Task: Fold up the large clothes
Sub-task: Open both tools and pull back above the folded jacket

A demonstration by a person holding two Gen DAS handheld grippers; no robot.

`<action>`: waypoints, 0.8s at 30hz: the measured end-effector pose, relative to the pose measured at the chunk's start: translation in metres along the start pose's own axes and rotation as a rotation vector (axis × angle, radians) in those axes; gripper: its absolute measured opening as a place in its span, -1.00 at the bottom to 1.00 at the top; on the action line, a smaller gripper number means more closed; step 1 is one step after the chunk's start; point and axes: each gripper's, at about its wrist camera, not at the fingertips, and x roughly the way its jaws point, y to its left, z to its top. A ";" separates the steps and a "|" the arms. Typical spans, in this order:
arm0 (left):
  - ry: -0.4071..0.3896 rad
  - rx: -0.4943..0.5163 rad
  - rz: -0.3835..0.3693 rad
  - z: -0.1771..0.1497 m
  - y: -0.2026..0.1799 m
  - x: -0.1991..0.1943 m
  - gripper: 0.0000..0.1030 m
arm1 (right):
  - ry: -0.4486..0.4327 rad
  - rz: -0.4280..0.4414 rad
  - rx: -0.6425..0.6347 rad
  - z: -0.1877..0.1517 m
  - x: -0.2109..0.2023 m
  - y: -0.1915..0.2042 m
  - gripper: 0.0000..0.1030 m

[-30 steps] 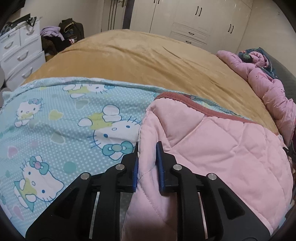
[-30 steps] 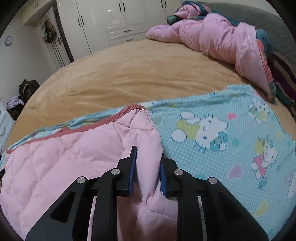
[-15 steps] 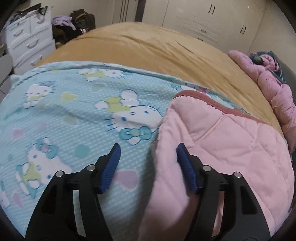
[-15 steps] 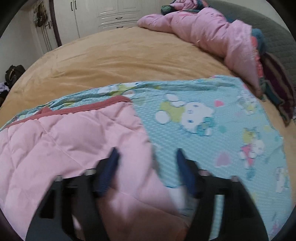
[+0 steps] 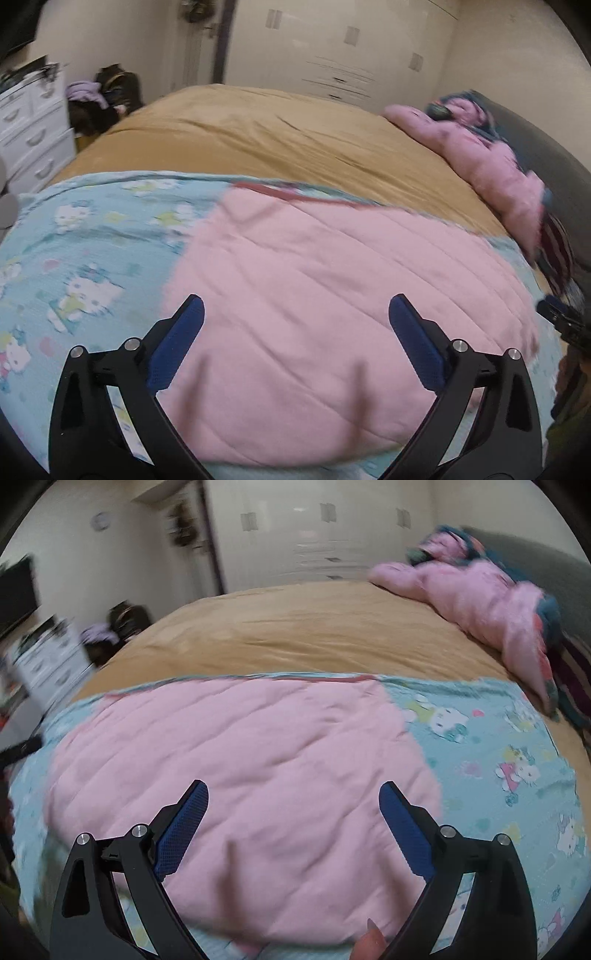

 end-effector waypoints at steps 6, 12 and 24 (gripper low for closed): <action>0.114 0.140 0.035 -0.036 -0.059 0.030 0.82 | 0.109 0.030 -0.037 -0.018 0.021 0.031 0.81; 0.143 0.108 0.023 -0.059 -0.046 0.068 0.84 | 0.238 0.010 0.008 -0.042 0.067 0.025 0.87; 0.076 0.064 -0.046 -0.061 -0.053 0.010 0.83 | 0.101 0.096 0.096 -0.030 -0.003 0.013 0.92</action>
